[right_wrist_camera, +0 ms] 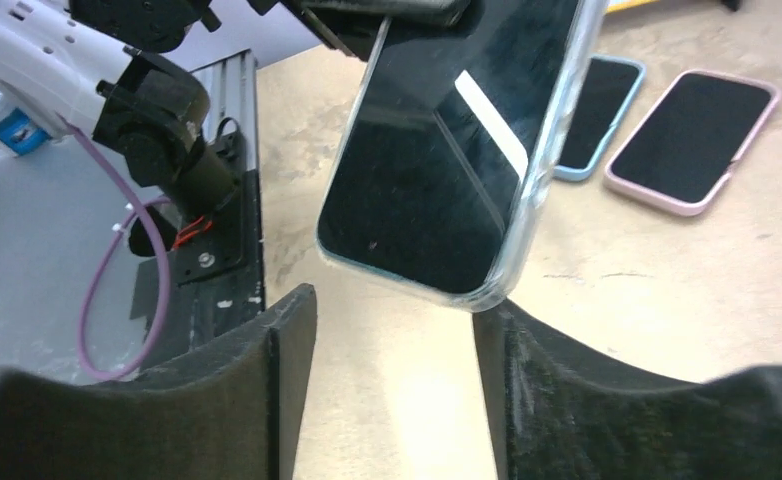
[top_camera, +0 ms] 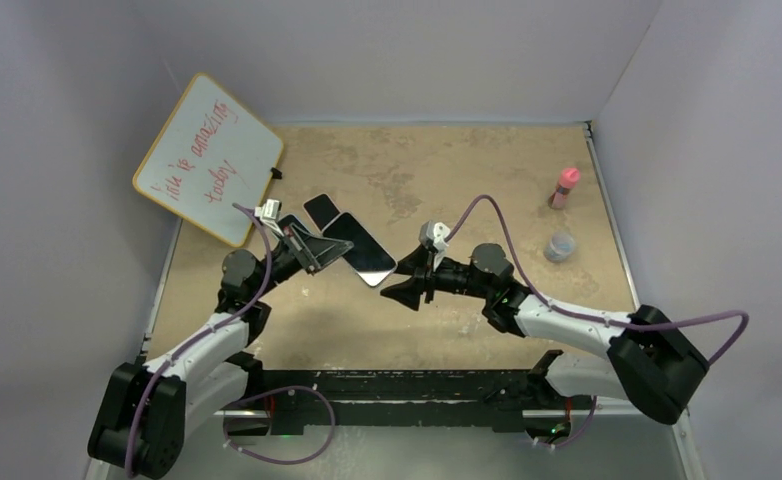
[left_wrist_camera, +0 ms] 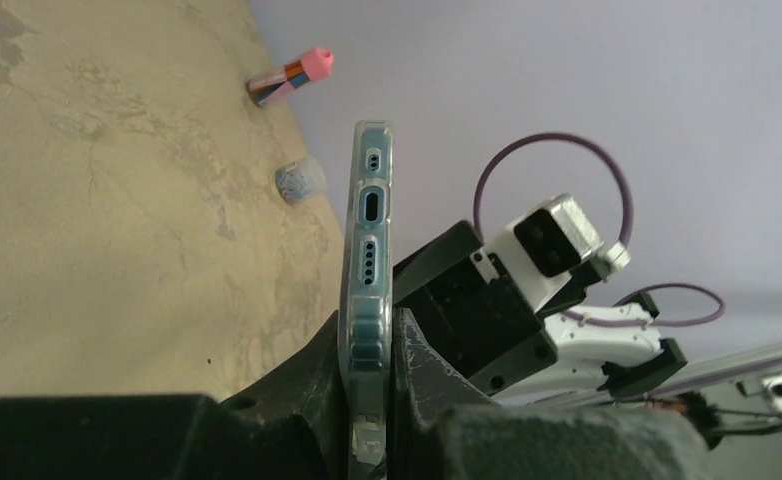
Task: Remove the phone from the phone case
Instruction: Remove the phone case from the phone.
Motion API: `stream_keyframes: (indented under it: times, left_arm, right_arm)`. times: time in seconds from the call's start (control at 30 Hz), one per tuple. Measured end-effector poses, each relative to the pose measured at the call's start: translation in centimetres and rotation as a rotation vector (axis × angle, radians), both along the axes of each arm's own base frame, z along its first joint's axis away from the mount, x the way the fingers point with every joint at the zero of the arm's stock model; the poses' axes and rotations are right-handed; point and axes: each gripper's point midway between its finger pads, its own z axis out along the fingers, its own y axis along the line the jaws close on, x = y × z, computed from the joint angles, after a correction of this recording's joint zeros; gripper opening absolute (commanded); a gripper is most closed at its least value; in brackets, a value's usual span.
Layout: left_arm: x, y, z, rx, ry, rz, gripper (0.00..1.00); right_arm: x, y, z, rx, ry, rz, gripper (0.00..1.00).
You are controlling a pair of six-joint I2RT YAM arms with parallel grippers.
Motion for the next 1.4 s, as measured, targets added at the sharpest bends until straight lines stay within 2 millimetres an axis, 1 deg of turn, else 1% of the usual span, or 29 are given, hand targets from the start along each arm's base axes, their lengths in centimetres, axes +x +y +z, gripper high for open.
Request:
stream_keyframes:
  times: [0.1, 0.2, 0.33, 0.43, 0.57, 0.77, 0.9, 1.0, 1.17, 1.27, 1.4]
  left_arm:
    - [-0.4, -0.2, 0.3, 0.052, -0.043, -0.042, 0.00]
    - [-1.1, -0.5, -0.1, 0.080, -0.054, -0.076, 0.00]
    - [-1.3, -0.5, 0.0, 0.074, -0.055, -0.084, 0.00]
    - [-1.5, -0.4, 0.3, 0.042, -0.055, -0.081, 0.00]
    - [-1.7, -0.2, 0.1, 0.003, -0.027, -0.069, 0.00]
    - [-1.7, -0.1, 0.7, -0.027, -0.019, -0.063, 0.00]
    - [-1.6, 0.1, 1.2, -0.050, -0.015, -0.045, 0.00]
    - [-1.6, 0.3, 1.5, -0.070, -0.004, -0.035, 0.00]
    - [-1.0, 0.8, 2.2, -0.106, 0.011, 0.014, 0.00]
    - [-0.9, 1.0, 2.4, -0.115, 0.015, 0.031, 0.00]
    - [-0.9, 1.2, 2.1, -0.118, 0.036, 0.044, 0.00]
  right_arm:
    - [0.2, -0.7, 1.2, 0.015, -0.011, -0.029, 0.69]
    - [0.3, -0.8, 1.9, 0.039, 0.009, -0.043, 0.72]
    - [0.2, -0.3, 2.2, 0.100, 0.097, -0.043, 0.74]
    - [-0.2, 0.0, 1.8, 0.148, 0.172, -0.043, 0.74]
    - [-1.0, 0.7, 1.8, 0.197, 0.241, -0.020, 0.70]
    - [-1.5, 1.0, 3.4, 0.268, 0.252, 0.009, 0.69]
    - [-1.8, 1.1, 3.8, 0.281, 0.248, 0.020, 0.66]
    - [-2.3, 1.5, 3.8, 0.279, 0.243, 0.032, 0.64]
    - [-3.3, 2.6, 3.0, 0.258, 0.245, 0.072, 0.60]
    - [-3.4, 3.0, 2.7, 0.256, 0.239, 0.082, 0.57]
    - [-3.1, 3.1, 3.0, 0.266, 0.208, 0.081, 0.55]
